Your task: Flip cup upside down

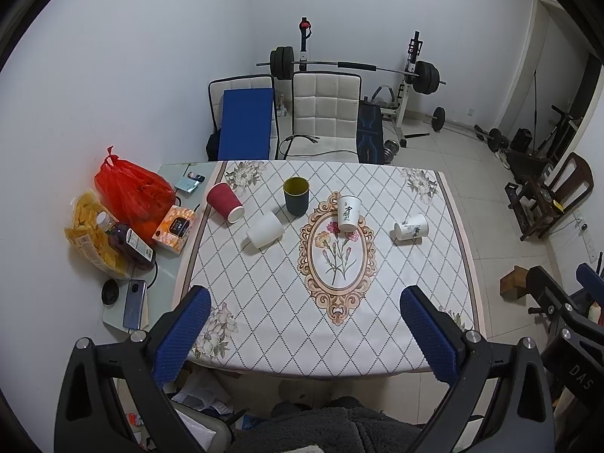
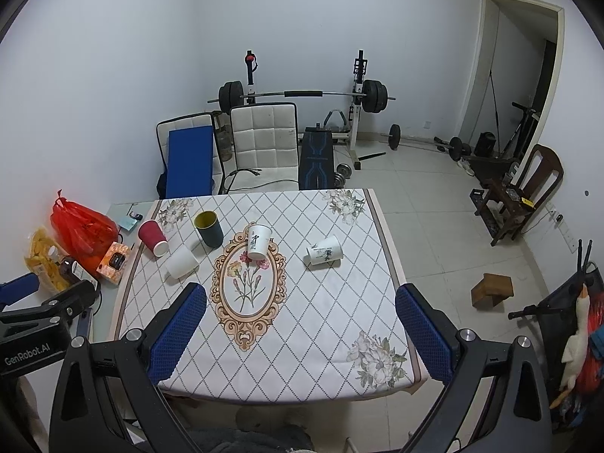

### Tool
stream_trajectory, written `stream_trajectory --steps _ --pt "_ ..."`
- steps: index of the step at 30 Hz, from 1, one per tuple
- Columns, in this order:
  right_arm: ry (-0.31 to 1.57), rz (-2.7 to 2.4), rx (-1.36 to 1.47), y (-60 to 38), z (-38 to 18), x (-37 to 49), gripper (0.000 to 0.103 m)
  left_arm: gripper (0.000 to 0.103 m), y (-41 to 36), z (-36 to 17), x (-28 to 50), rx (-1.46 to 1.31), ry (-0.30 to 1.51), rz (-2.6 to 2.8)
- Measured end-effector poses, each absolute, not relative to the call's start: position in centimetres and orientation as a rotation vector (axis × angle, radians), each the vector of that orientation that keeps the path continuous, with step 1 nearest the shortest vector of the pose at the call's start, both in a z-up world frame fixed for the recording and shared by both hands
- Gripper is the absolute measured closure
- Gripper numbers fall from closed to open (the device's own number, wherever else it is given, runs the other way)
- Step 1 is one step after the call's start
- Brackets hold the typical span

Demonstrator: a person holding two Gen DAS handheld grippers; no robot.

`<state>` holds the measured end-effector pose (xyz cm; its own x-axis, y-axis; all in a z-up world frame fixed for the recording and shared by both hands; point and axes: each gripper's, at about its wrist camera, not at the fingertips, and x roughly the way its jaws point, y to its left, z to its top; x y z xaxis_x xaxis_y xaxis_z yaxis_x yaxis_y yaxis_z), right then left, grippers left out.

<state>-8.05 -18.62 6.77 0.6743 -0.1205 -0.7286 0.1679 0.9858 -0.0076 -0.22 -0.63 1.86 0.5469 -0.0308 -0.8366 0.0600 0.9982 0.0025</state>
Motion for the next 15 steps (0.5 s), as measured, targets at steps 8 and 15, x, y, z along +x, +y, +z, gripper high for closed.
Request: stream_trajectory --steps 8,15 --pt "0.812 -0.152 0.062 -18.8 6.6 -7.9 0.001 0.000 -1.2 2.2 0.0 0.035 0.983 -0.053" --pt "0.810 -0.151 0.063 -19.1 6.7 -7.8 0.001 0.000 -1.6 2.5 0.1 0.036 0.978 -0.056"
